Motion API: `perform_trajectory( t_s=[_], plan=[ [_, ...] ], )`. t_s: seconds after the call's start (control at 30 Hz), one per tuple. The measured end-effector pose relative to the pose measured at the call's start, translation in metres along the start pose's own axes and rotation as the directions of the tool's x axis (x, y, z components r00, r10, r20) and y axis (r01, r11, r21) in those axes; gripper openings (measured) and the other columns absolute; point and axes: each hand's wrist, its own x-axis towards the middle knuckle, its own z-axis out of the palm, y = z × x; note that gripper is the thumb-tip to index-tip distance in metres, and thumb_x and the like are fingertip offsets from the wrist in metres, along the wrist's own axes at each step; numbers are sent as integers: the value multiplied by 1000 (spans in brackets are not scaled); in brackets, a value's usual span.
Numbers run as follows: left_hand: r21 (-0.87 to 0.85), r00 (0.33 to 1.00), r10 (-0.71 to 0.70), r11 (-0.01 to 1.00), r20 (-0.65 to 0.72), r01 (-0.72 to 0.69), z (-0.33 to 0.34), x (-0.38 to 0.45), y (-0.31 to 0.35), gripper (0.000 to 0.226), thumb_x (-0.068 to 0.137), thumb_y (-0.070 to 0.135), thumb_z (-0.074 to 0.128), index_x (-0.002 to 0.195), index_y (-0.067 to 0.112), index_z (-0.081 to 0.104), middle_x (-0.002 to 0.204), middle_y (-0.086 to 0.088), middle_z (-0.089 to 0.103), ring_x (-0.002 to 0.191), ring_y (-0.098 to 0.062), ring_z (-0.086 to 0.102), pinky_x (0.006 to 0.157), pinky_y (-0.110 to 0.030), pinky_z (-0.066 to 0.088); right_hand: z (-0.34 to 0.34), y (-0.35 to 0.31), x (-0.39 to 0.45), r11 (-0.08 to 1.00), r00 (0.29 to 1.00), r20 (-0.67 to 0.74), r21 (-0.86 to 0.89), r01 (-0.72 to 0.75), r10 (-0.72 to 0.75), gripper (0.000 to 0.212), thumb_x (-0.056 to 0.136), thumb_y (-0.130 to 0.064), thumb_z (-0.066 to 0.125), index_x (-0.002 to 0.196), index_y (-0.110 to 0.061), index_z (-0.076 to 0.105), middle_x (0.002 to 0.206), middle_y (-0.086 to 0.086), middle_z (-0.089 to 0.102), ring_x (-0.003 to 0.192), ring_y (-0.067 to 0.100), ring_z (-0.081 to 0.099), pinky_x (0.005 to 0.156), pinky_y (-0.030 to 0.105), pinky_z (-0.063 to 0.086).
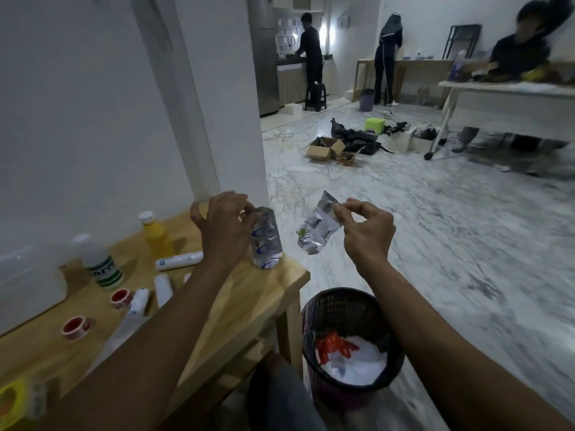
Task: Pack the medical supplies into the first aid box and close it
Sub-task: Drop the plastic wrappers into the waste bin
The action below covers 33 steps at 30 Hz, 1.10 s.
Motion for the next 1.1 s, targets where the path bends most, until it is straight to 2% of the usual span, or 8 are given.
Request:
perform_trajectory(
  t_s=[0.07, 0.13, 0.27, 0.47, 0.83, 0.97, 1.03, 1.1],
  plan=[
    [-80, 998, 61, 995, -6, -61, 12, 3, 21, 16, 81, 31, 68, 78, 16, 71, 105, -2, 71, 115, -25, 58, 106, -53, 28, -18, 1, 12, 1000, 999, -43, -12, 16, -17, 10, 77, -27, 80, 73, -28, 71, 102, -5, 73, 102, 11, 67, 100, 37, 47],
    [-189, 995, 96, 977, -1, -95, 27, 4, 45, 19, 78, 25, 71, 75, 6, 70, 94, -12, 71, 102, -30, 62, 94, -40, 40, -37, 6, 23, 999, 997, -78, -26, 19, -21, 13, 77, -26, 79, 71, -30, 69, 100, -5, 73, 104, 11, 67, 102, 40, 46],
    [-312, 994, 93, 947, 64, -68, 69, -9, 93, 16, 78, 11, 76, 71, 1, 67, 82, -14, 67, 89, -29, 62, 78, -34, 44, -71, 29, 39, 998, 991, -130, -67, -6, -3, 14, 77, -22, 78, 69, -30, 69, 106, 1, 74, 112, 10, 64, 103, 37, 46],
    [-344, 981, 44, 939, 188, 24, 145, -45, 126, 20, 84, 11, 71, 69, 1, 61, 77, -7, 60, 80, -20, 53, 64, -24, 30, -102, 84, 49, 984, 981, -162, -126, -128, 107, 10, 78, -24, 78, 73, -24, 70, 120, 2, 70, 116, 15, 62, 94, 20, 39],
    [-206, 886, -109, 953, 450, 222, 246, -122, 80, 21, 87, 9, 68, 69, -1, 61, 76, -8, 60, 75, -18, 48, 63, -22, 26, -82, 205, 27, 909, 943, -104, -251, -334, 317, 15, 83, -25, 76, 84, -10, 73, 120, 7, 69, 119, 20, 60, 88, 18, 35],
    [-121, 838, -150, 961, 525, 248, 275, -140, 60, 20, 84, 3, 69, 67, 3, 59, 72, -2, 54, 71, -17, 45, 59, -24, 23, -70, 233, 21, 873, 923, -87, -302, -383, 374, 18, 85, -20, 74, 82, -2, 72, 101, 11, 73, 92, 18, 67, 68, 10, 34],
    [-81, 821, -169, 964, 545, 252, 287, -146, 51, 17, 82, 1, 69, 67, 3, 62, 72, -3, 58, 69, -16, 47, 59, -27, 30, -64, 249, 19, 854, 908, -89, -313, -416, 409, 18, 84, -23, 76, 79, -5, 71, 84, 6, 73, 79, 18, 67, 69, 20, 44],
    [-61, 809, -186, 963, 557, 264, 296, -151, 44, 15, 82, 4, 71, 69, 4, 65, 73, -2, 60, 68, -16, 49, 60, -29, 39, -59, 264, 17, 839, 901, -90, -336, -428, 424, 18, 83, -24, 76, 75, -10, 70, 67, -4, 64, 62, 7, 58, 65, 25, 44]
  ],
)
